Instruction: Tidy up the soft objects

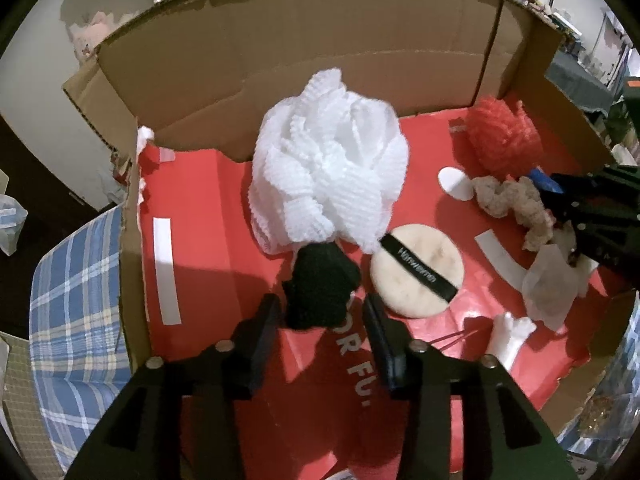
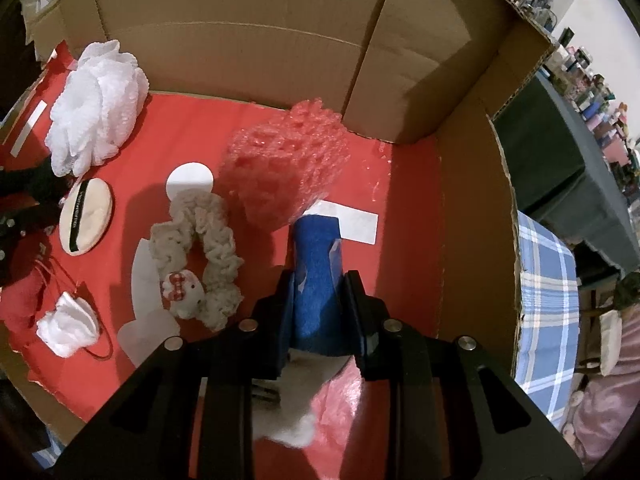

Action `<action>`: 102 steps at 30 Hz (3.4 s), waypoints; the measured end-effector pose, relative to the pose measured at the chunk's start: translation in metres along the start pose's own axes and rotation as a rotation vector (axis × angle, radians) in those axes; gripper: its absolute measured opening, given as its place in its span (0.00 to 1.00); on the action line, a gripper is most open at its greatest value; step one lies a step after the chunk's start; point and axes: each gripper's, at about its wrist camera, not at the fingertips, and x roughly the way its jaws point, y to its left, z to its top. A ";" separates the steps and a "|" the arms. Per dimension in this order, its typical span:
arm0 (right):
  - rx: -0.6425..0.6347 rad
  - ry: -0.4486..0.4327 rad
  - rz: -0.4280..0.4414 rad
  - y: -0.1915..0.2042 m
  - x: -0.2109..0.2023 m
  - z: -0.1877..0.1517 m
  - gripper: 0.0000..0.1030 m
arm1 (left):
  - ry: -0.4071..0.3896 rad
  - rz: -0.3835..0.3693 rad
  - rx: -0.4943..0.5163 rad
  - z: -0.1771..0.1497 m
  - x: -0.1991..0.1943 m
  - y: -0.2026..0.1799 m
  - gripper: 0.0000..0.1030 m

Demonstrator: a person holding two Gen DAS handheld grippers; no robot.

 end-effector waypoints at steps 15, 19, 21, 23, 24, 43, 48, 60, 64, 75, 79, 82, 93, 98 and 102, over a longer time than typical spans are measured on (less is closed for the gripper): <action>0.005 -0.073 -0.016 0.006 -0.042 -0.005 0.55 | -0.113 -0.042 -0.070 -0.014 -0.046 -0.007 0.71; 0.043 -0.110 0.004 0.008 -0.064 -0.013 0.55 | -0.151 -0.032 -0.075 -0.019 -0.057 -0.012 0.79; 0.069 -0.121 0.019 0.010 -0.072 -0.018 0.57 | -0.169 -0.031 -0.085 -0.021 -0.064 -0.014 0.83; 0.090 -0.137 0.032 0.012 -0.084 -0.024 0.68 | -0.188 -0.028 -0.097 -0.026 -0.072 -0.018 0.86; 0.099 -0.148 0.036 0.013 -0.092 -0.027 0.69 | -0.195 -0.023 -0.099 -0.028 -0.075 -0.020 0.88; 0.152 -0.147 0.103 0.035 -0.103 -0.087 0.74 | -0.220 0.003 -0.153 -0.070 -0.086 -0.044 0.99; 0.165 -0.127 0.098 0.036 -0.094 -0.092 0.74 | -0.193 0.006 -0.161 -0.078 -0.078 -0.048 0.99; 0.193 -0.116 0.081 0.031 -0.088 -0.097 0.74 | -0.133 0.010 -0.229 -0.085 -0.065 -0.041 0.99; 0.200 -0.114 0.088 0.029 -0.087 -0.099 0.74 | -0.126 0.011 -0.238 -0.085 -0.063 -0.040 0.99; 0.209 -0.106 0.099 0.027 -0.087 -0.101 0.74 | -0.106 0.013 -0.271 -0.086 -0.059 -0.034 0.99; 0.211 -0.101 0.102 0.026 -0.086 -0.101 0.74 | -0.099 0.025 -0.264 -0.085 -0.058 -0.036 0.99; 0.208 -0.103 0.098 0.027 -0.086 -0.101 0.74 | -0.096 0.029 -0.263 -0.085 -0.058 -0.036 0.99; 0.204 -0.101 0.098 0.027 -0.085 -0.101 0.74 | -0.094 0.025 -0.265 -0.085 -0.057 -0.035 0.99; 0.203 -0.098 0.102 0.028 -0.085 -0.100 0.74 | -0.095 0.026 -0.264 -0.085 -0.057 -0.035 0.99; 0.203 -0.095 0.105 0.028 -0.084 -0.100 0.74 | -0.094 0.026 -0.265 -0.085 -0.057 -0.035 0.99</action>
